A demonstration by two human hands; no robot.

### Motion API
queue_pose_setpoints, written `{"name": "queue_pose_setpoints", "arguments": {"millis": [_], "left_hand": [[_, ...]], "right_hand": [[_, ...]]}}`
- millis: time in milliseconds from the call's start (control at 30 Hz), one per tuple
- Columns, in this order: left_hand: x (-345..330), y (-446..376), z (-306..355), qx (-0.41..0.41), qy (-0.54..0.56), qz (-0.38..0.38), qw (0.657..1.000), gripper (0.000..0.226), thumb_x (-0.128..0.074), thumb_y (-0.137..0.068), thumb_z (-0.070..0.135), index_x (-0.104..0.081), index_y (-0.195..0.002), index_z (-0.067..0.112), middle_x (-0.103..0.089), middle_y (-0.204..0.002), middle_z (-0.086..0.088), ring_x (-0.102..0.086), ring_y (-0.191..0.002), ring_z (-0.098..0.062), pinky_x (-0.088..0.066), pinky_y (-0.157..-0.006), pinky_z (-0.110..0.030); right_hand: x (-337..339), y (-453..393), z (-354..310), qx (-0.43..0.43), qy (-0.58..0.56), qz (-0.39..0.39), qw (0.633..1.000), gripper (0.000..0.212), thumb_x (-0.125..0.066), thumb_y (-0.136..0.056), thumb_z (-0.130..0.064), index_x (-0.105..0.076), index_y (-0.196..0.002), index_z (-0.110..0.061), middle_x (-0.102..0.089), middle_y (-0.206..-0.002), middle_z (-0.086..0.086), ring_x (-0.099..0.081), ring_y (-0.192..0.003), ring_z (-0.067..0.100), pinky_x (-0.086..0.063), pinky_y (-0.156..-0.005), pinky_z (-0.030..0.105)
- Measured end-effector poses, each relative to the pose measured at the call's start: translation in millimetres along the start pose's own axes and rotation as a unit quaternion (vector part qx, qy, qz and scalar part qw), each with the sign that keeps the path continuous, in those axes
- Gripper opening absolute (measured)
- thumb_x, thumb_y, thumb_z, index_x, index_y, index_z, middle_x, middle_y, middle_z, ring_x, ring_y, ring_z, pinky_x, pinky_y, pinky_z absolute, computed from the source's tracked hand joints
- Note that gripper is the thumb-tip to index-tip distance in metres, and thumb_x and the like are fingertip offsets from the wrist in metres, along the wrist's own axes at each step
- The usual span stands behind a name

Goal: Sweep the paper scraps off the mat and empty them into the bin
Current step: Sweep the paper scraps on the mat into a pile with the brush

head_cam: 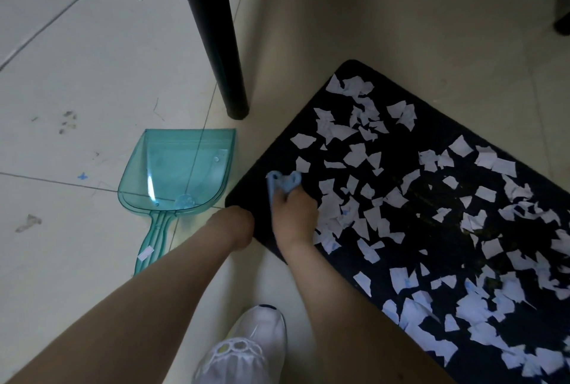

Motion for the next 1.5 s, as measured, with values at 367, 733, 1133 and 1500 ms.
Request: {"name": "queue_pose_setpoints", "arguments": {"millis": [367,733,1133,1500], "left_hand": [[2,-3,-1,0.011,0.010,0.000,1.000,0.034,-0.039,-0.091,0.003,-0.061,-0.117,0.001,-0.060,-0.124,-0.014,-0.058,-0.115,-0.027,-0.049,-0.090,-0.033],[-1,-6,-2,0.014,0.014,-0.009,1.000,0.034,-0.039,-0.089,0.001,-0.060,-0.116,0.002,-0.060,-0.122,-0.014,-0.059,-0.113,-0.027,-0.049,-0.088,-0.033],[-10,-8,15,-0.025,-0.030,-0.031,0.999,0.046,-0.038,-0.094,0.003,-0.042,-0.140,0.003,-0.035,-0.148,-0.016,-0.051,-0.124,-0.030,-0.046,-0.101,-0.040],[-2,-11,17,-0.043,-0.029,-0.036,0.998,0.040,-0.040,-0.094,0.002,-0.053,-0.131,0.003,-0.051,-0.136,-0.013,-0.052,-0.122,-0.026,-0.045,-0.103,-0.034]], "right_hand": [[45,20,-3,0.006,-0.112,0.125,0.986,0.021,-0.053,-0.094,-0.022,-0.067,-0.102,-0.009,-0.068,-0.080,0.002,-0.066,-0.068,0.017,-0.054,-0.058,0.030],[62,-12,37,0.009,-0.012,0.186,0.982,0.028,-0.046,-0.097,-0.023,-0.066,-0.099,-0.004,-0.063,-0.073,0.001,-0.054,-0.058,0.011,-0.046,-0.050,0.023],[7,-18,-13,0.136,0.061,-0.129,0.980,0.032,-0.044,-0.099,-0.026,-0.061,-0.123,-0.012,-0.069,-0.106,0.010,-0.063,-0.086,0.015,-0.050,-0.073,0.023],[94,-16,8,0.043,0.030,0.064,0.997,0.028,-0.047,-0.097,-0.026,-0.055,-0.076,-0.010,-0.052,-0.060,-0.003,-0.052,-0.052,0.012,-0.041,-0.048,0.025]]}}
Point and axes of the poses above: each hand's wrist, its own y-axis away from the middle knuckle, its own x-axis out of the back of the hand, z = x × y, the point moved 6 cm from there along -y, towards the middle knuckle
